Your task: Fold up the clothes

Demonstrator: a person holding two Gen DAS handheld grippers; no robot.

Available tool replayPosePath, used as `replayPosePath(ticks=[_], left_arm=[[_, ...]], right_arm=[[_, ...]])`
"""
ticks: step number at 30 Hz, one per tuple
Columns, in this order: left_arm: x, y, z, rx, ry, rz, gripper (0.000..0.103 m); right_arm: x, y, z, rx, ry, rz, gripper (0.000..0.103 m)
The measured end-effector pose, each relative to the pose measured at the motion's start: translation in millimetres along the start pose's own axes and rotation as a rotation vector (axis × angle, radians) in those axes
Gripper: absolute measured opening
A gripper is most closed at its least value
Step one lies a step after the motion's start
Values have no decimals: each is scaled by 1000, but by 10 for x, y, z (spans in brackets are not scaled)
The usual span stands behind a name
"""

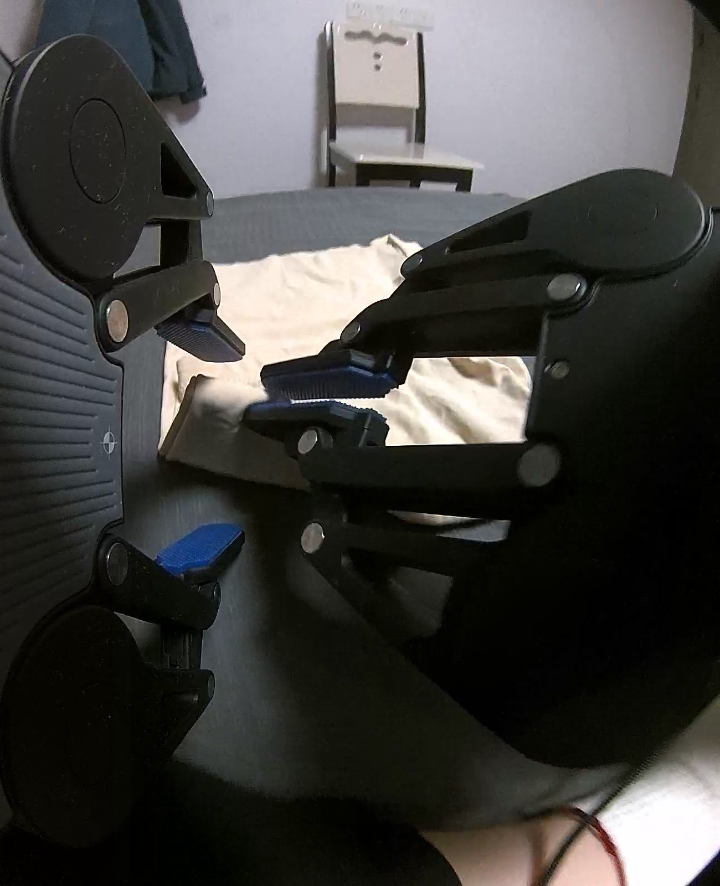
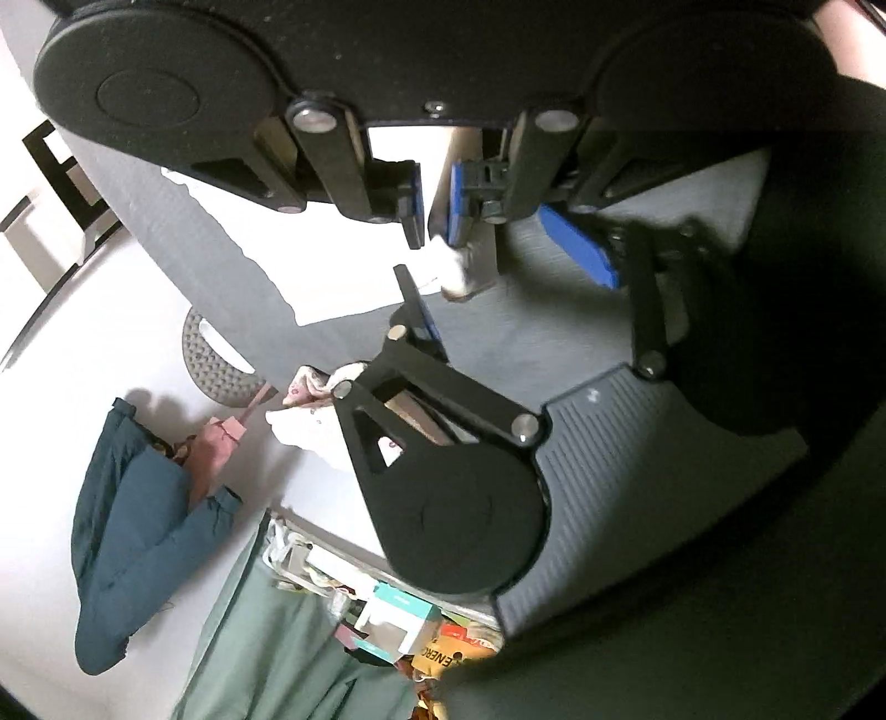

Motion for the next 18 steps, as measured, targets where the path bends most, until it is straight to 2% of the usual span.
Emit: replayPosePath(ticks=[1,3,4,6,8,10,13,14,15,17,18], left_arm=[[-10,-23,-2,4,-7,7,50],[-27,-49,-5,3,-23,12,47],[-35,-61,-6,3,-30,15,41],[-36,-72,-5,-1,-37,19,40],[-38,-81,-4,-9,-54,23,32],[-40,-95,-2,-9,-57,10,13],[-39,-100,0,-13,-52,-6,9],[-24,-103,-1,-13,-40,-3,9],[-6,-105,-3,-14,-26,-2,9],[56,-101,-15,-21,36,-18,9],[84,-94,-22,-25,71,-29,9]], right_arm=[[17,12,-11,1,3,3,10],[50,37,-32,2,9,9,10],[66,49,-43,2,12,12,9],[100,74,-65,4,18,18,10],[133,98,-86,5,24,24,10],[166,123,-108,6,30,30,10],[216,160,-141,8,39,39,11],[221,183,-189,22,49,31,20],[225,209,-243,37,61,21,33],[246,226,-360,78,105,-9,47],[266,214,-425,104,140,-31,48]])
Point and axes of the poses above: each gripper's, at about its wrist camera, not at the fingertips, and y roughly against the way its jaws point, x to its left, z to its top, the point moved 6 cm from there along -y, roughly the way its jaws point, and after that the axes turned 6 degrees about x, right-handed, at the moved point
